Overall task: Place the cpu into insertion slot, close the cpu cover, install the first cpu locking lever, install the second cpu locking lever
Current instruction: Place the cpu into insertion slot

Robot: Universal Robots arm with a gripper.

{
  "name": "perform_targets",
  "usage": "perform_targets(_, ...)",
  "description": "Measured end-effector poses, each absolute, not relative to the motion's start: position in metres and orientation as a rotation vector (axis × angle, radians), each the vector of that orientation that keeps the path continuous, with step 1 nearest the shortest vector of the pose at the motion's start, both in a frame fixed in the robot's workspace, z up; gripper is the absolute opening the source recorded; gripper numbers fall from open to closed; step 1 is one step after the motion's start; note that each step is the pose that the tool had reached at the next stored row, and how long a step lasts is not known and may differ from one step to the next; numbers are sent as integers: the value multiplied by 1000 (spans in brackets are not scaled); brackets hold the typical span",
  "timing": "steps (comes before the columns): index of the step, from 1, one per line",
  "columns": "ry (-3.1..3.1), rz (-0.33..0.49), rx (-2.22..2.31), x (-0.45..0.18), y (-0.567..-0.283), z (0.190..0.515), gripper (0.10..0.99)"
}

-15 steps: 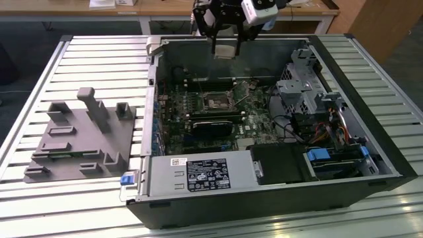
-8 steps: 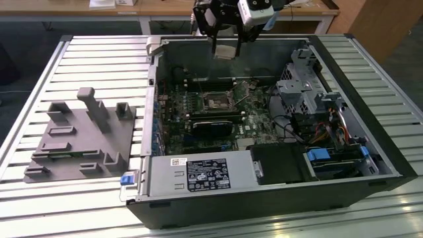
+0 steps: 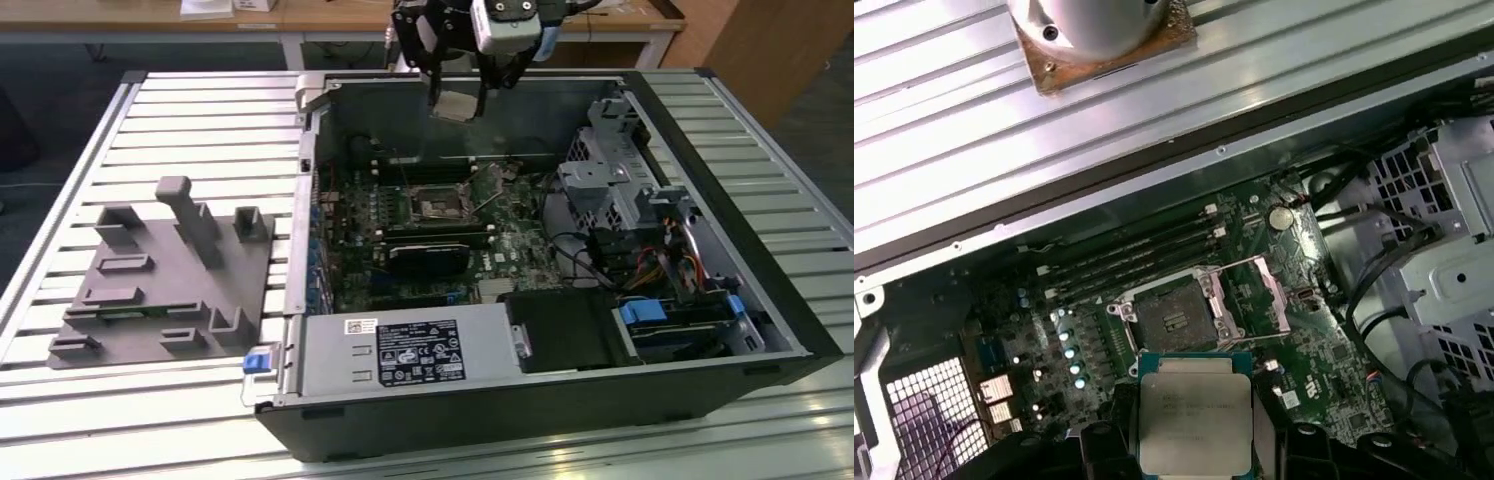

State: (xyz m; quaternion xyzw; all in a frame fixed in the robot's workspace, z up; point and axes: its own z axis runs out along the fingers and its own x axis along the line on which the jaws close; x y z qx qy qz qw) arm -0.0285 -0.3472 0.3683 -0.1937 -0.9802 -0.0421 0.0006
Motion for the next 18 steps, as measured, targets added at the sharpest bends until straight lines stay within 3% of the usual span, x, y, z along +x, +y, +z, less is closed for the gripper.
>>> perform_targets(18,-2992,-122,-983,-29,-347,366,541)
